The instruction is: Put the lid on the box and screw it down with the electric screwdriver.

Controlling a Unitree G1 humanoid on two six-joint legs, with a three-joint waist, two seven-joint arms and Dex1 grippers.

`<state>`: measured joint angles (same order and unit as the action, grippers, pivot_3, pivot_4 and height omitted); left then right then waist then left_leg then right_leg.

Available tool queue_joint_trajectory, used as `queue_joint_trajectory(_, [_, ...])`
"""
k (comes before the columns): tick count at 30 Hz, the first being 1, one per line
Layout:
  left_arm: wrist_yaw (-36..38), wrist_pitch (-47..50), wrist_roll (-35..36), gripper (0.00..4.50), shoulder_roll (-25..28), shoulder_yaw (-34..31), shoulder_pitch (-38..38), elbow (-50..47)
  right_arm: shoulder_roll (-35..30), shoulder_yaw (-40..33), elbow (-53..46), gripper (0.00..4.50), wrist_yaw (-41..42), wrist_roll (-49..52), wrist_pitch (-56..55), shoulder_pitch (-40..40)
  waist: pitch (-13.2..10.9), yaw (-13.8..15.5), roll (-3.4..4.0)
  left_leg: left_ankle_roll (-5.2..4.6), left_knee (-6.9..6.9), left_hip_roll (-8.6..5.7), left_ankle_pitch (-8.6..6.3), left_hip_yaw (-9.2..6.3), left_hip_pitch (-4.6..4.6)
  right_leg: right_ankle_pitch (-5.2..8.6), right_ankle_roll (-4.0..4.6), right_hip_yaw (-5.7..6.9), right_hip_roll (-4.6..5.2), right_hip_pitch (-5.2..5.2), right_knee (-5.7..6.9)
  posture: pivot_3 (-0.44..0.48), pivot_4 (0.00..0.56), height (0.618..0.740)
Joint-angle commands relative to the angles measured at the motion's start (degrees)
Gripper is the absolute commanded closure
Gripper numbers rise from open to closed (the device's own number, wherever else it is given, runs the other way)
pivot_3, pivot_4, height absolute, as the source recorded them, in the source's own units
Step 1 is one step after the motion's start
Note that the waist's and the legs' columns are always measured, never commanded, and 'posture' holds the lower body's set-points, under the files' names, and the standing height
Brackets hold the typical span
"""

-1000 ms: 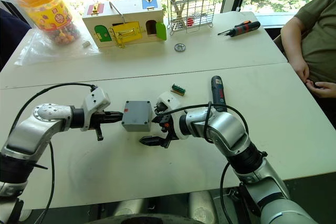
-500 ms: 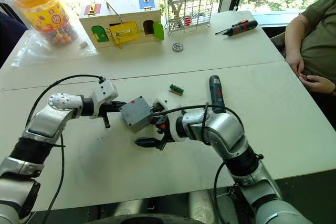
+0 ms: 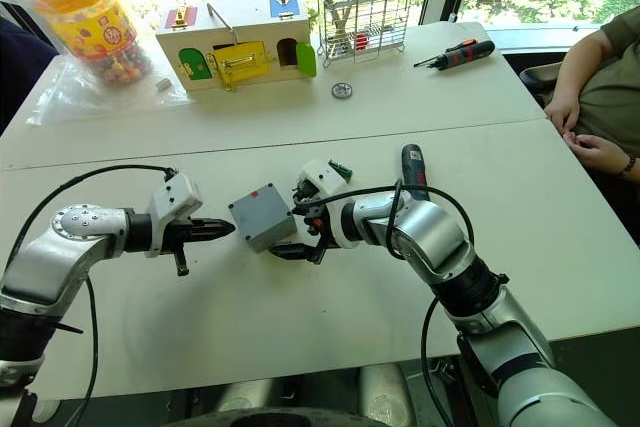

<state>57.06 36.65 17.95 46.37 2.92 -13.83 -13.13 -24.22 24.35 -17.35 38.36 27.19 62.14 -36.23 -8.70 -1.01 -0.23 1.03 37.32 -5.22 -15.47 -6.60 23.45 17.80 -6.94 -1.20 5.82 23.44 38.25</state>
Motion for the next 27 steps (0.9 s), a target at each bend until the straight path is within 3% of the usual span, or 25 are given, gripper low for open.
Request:
queue_joint_trajectory(1, [-1.6, -0.9, -0.5, 4.5, -0.9, 0.0, -0.9, -0.5, 1.0, 0.6, -2.4, 0.02, 1.5, 1.4, 0.7, -0.5, 0.0, -0.1, 0.0, 0.0, -0.01, 0.0, 0.0, 0.0, 0.0, 0.0, 0.0, 0.0, 0.0, 0.01, 0.0, 0.0, 0.15, 0.74])
queue_joint_trajectory(20, [-1.0, -3.8, -2.6, 4.5, -2.9, 2.6, -5.6, 4.5, 1.2, -0.9, -5.3, 0.02, -0.6, 0.7, 4.9, 1.5, 0.0, 0.0, 0.0, 0.01, 0.0, -0.01, 0.01, -0.01, 0.0, 0.0, 0.0, 0.04, 0.0, 0.0, 0.0, 0.0, 0.15, 0.74])
queue_joint_trajectory(27, [4.4, 0.0, 2.6, 4.5, 3.8, -3.1, -7.2, 1.0, -5.5, -12.9, -10.6, 0.02, 2.9, 6.6, 6.6, -1.0, 0.0, 0.1, 0.0, 0.01, 0.0, -0.01, 0.0, -0.01, 0.01, 0.0, 0.0, 0.04, 0.01, 0.0, -0.02, 0.0, 0.15, 0.74])
